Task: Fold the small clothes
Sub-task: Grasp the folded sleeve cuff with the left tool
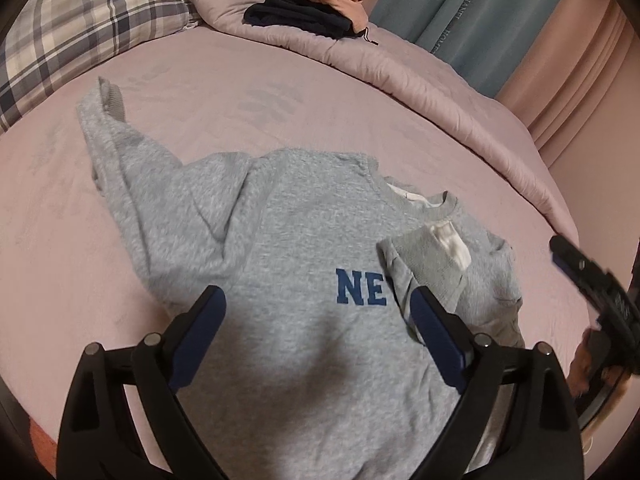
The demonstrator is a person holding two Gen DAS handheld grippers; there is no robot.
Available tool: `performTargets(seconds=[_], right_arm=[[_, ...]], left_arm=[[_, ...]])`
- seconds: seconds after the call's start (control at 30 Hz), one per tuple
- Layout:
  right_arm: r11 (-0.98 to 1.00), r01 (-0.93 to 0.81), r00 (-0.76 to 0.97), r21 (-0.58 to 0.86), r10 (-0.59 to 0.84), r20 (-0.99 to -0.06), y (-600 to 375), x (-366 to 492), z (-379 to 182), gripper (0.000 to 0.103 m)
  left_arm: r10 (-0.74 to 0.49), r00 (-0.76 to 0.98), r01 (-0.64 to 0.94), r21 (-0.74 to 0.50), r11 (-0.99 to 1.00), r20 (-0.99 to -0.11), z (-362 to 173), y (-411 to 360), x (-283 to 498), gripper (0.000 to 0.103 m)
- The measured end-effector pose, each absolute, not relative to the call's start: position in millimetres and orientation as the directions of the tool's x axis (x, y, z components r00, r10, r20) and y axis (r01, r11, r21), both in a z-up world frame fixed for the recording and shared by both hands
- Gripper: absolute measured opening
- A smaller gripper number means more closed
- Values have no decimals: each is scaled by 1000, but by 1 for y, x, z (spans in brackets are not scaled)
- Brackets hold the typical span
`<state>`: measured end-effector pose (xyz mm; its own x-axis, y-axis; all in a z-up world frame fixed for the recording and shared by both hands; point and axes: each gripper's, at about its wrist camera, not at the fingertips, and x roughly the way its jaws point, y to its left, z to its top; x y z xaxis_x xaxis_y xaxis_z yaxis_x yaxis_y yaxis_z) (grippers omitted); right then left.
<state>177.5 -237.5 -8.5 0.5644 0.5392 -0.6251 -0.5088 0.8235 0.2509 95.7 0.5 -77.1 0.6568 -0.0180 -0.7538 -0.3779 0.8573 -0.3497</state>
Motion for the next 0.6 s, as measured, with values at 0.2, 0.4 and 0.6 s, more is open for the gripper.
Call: performTargets(seconds=[0.2,0.4,0.6], right_arm=[[889,-347,642,301,458,-614,-271,219,-27,82],[913,-266,617,308,407,-674,-281,233,-62,82],[902,-274,599,334,432,-675,-288,234,-67,82]], left_arm=[[-36,639,-376,-353,857,-768,-89,0,112,93],[-84,628,-379,-398,836,-774,-104,0,136,93],[-183,629,-319,-465,825,-756,-108,-19,157,92]])
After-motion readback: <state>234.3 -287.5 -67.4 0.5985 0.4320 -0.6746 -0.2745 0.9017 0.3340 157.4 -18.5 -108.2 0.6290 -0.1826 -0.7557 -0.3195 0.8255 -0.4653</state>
